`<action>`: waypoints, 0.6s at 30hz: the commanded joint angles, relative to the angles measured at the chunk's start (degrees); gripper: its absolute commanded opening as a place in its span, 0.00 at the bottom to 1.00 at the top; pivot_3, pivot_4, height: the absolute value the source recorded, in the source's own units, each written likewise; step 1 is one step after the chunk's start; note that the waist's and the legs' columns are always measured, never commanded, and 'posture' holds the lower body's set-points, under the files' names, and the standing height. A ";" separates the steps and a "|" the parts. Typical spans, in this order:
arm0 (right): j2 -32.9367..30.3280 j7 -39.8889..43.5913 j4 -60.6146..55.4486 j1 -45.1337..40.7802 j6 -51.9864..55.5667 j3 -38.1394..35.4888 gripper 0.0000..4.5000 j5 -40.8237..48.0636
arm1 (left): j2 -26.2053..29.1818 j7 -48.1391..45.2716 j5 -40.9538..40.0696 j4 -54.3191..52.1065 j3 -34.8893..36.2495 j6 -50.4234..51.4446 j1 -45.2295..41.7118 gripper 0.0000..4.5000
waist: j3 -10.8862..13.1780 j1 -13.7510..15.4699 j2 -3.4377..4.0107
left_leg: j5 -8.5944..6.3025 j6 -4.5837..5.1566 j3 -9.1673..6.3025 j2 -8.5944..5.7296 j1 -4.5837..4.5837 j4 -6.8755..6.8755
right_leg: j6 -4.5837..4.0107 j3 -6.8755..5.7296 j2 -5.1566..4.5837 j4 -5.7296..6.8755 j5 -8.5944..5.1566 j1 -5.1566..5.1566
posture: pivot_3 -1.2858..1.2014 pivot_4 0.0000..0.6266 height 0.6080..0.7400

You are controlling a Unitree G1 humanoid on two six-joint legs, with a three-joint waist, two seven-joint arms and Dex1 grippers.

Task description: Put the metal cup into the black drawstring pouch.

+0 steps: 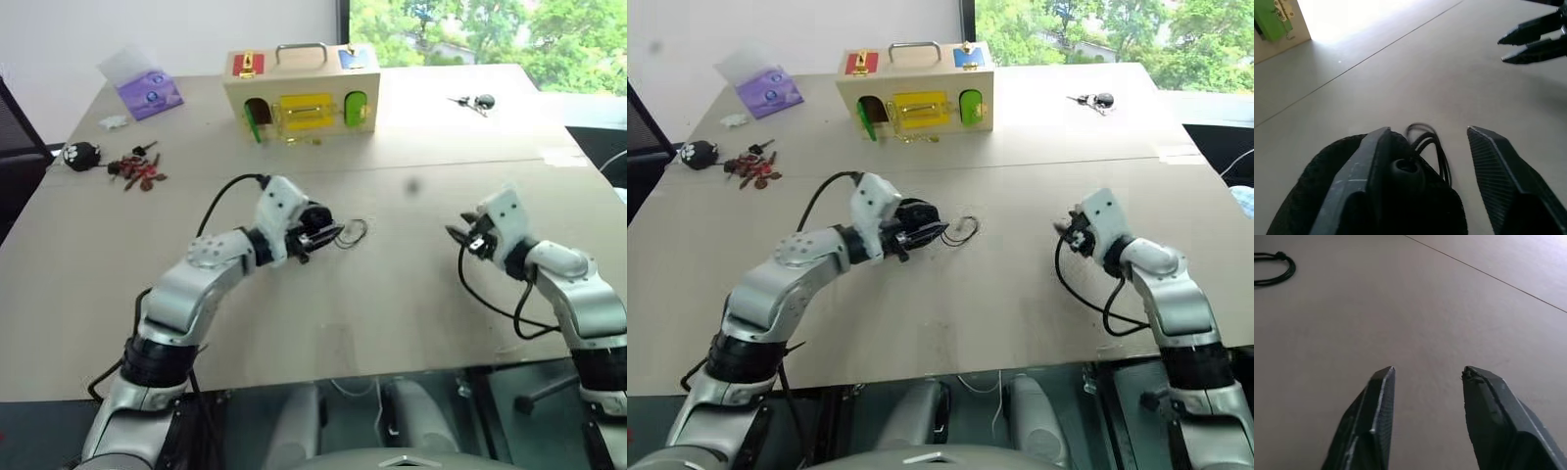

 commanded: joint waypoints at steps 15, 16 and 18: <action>7.57 -6.60 -18.54 4.83 4.80 -7.13 1.00 12.24 | -2.44 16.84 -24.19 -15.47 28.10 6.40 13.48 1.00 | 0.00 0.80 -0.09 | 0.01 -0.02 -0.19 0.04 0.00 0.16 | 0.00 -0.17 -0.02 -0.08 0.00 0.17 | 0.52 0.24 1.00; 7.55 -7.42 -19.03 4.72 4.21 -6.25 1.00 10.75 | -2.77 18.43 -23.15 -14.82 27.44 6.11 12.49 1.00 | -0.02 1.16 -0.11 | 0.01 -0.02 -0.18 0.01 0.00 0.17 | 0.00 -0.16 -0.05 -0.08 0.00 0.18 | 0.52 0.24 1.00; 7.55 -8.40 -20.02 4.00 4.27 -4.21 1.00 9.24 | -3.13 20.25 -22.28 -13.27 26.59 5.77 10.37 1.00 | -0.03 1.94 -0.13 | 0.01 -0.02 -0.20 -0.03 -0.01 0.22 | 0.00 -0.22 -0.07 -0.12 0.00 0.23 | 0.52 0.24 1.00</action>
